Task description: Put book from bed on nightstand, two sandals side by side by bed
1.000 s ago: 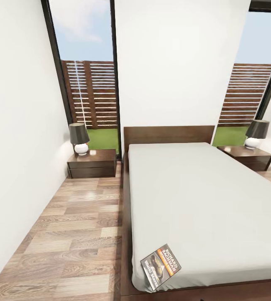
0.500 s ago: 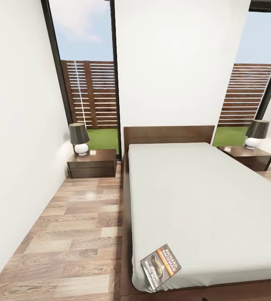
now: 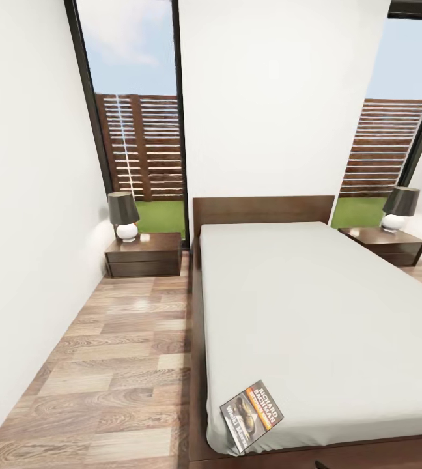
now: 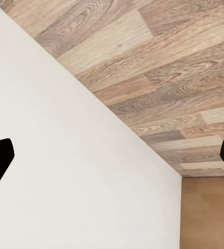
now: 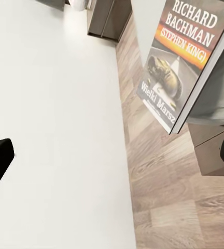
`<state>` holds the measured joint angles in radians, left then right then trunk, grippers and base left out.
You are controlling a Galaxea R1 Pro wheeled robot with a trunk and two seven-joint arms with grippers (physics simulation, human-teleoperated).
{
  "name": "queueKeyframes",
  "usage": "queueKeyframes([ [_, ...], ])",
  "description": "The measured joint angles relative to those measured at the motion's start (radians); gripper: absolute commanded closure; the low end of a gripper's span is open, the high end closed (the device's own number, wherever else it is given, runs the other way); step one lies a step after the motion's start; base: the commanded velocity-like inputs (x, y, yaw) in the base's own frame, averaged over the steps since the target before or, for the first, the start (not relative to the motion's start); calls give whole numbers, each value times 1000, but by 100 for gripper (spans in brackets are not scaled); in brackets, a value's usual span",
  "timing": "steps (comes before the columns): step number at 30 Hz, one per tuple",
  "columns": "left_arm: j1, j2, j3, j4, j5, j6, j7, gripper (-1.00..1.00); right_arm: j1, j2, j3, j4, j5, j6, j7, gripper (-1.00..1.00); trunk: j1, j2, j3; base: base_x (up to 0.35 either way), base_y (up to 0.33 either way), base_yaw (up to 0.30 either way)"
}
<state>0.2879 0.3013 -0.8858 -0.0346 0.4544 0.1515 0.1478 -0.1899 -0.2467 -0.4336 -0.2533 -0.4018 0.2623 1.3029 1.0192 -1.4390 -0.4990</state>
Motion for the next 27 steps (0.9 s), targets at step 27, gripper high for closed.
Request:
queueKeyframes([
  [27, 0, 0, 0, 0, 0, -1, 2, -100, -5, -3, -1, -1, -2, 62, 4, -100, 0, 0, 0, 0, 16, 0],
])
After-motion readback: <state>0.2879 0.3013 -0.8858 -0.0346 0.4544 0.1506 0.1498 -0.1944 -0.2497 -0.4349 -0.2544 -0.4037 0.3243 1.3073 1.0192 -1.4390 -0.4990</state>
